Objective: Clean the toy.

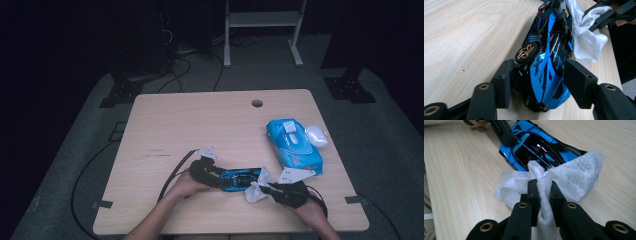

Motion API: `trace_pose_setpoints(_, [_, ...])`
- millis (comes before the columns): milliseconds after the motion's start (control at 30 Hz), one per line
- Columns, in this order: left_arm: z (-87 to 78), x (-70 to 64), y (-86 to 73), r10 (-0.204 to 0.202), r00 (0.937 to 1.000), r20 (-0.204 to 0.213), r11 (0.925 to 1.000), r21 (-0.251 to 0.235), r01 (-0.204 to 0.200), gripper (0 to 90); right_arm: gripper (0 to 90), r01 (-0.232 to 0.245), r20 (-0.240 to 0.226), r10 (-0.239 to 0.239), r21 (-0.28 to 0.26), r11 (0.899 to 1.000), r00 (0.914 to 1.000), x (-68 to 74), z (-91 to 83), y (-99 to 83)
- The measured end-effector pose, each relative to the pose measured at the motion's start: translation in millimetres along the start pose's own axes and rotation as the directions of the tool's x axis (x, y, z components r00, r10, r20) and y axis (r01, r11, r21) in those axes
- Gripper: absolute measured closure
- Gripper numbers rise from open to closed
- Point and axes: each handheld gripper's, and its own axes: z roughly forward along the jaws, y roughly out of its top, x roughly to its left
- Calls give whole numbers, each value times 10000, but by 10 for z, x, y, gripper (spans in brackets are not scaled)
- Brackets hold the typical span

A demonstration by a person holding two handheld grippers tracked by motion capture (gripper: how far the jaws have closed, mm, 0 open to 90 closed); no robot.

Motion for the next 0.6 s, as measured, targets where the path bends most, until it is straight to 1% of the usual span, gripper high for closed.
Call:
trace_pose_setpoints(67, [-15,-18,1,152,9998,82,9998,-128,-151,472,826,-4,-6,4,35,10000,10000,2,-10,-14])
trace_pose_setpoints(100, [-15,-18,1,152,9998,82,9998,-128,-151,488,825,-8,6,8,41,10000,10000,3,-14,-21])
trace_pose_setpoints(133, [-21,-53,2,443,9990,78,9988,-226,-441,502,825,-31,30,30,54,10000,10000,6,-22,-35])
trace_pose_setpoints(267, [-19,-115,13,865,9962,-96,9959,-248,-867,521,825,-51,47,50,85,10000,10000,7,-35,-64])
trace_pose_setpoints(367, [-29,-138,15,1147,9933,-124,9927,-354,-1150,540,821,-58,29,58,162,9999,10000,3,-40,-70])
trace_pose_setpoints(433, [-41,-178,26,1577,9872,-255,9864,-430,-1587,566,820,-77,2,77,227,9997,10000,-1,-42,-81])
trace_pose_setpoints(467, [-39,-207,36,1692,9850,-342,9838,-549,-1709,589,820,-96,6,96,284,9996,10000,-4,-42,-88])
trace_pose_setpoints(533, [-36,-246,54,2018,9784,-450,9774,-548,-2041,617,820,-120,1,120,392,9992,9999,-10,-45,-101])
trace_pose_setpoints(600, [-39,-261,57,2222,9738,-490,9731,-509,-2246,641,820,-84,54,82,455,9989,10000,-4,-68,-97])
